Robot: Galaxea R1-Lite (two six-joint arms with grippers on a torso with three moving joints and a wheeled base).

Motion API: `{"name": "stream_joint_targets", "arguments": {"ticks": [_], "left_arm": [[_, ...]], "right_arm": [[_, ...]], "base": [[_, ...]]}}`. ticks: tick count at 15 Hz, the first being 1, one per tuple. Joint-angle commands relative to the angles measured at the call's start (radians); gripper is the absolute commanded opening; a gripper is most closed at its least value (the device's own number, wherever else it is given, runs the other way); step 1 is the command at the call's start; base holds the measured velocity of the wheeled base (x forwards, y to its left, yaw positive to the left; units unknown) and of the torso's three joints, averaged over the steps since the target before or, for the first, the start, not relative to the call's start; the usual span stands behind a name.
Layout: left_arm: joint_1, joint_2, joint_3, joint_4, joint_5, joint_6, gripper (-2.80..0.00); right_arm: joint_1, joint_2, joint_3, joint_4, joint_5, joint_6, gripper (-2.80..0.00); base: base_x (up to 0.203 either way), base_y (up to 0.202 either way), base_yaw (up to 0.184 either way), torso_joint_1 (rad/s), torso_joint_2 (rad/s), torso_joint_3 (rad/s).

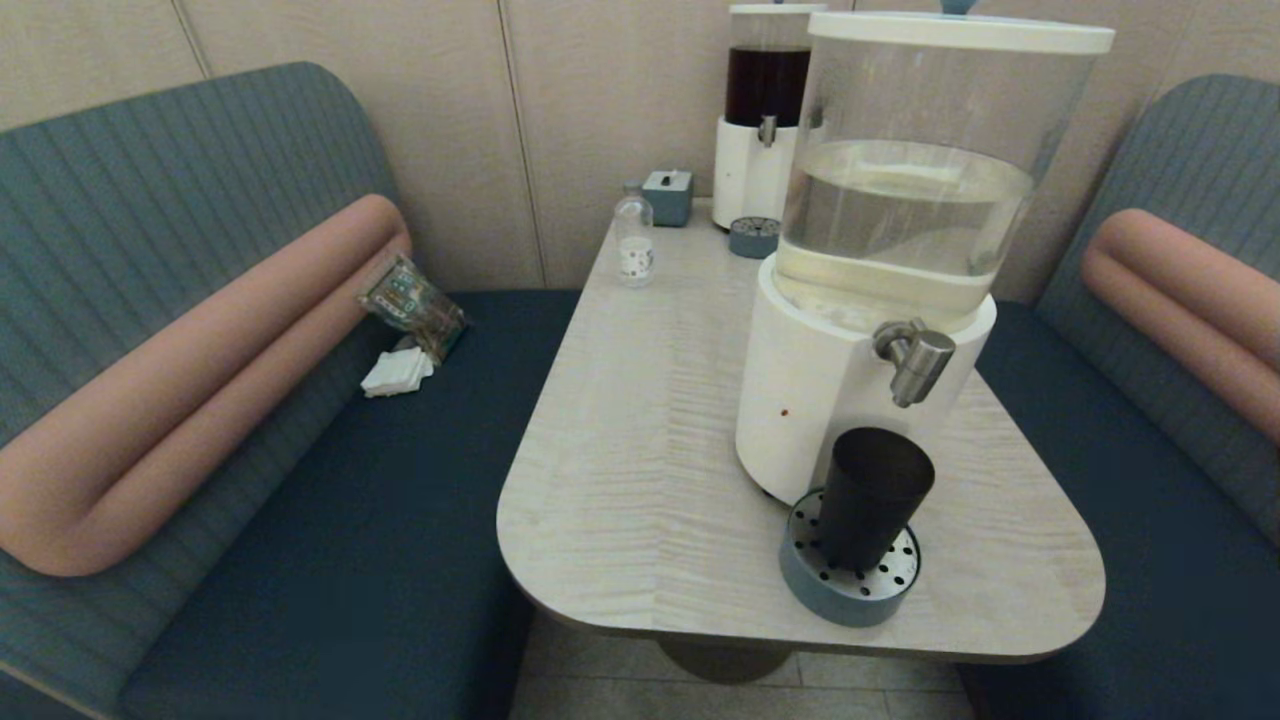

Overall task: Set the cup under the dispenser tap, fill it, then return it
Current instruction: Turn on the faucet

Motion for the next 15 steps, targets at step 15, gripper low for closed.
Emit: {"name": "stream_joint_targets", "arguments": {"ticks": [15], "left_arm": [[0.001, -0.005, 0.015, 0.043, 0.018, -0.021, -2.8]], "right_arm": [[0.0, 0.057, -0.312, 0.069, 0.005, 0.001, -2.8]], "base": [[0.0, 0.0, 0.0, 0.0, 0.0, 0.0]]}}
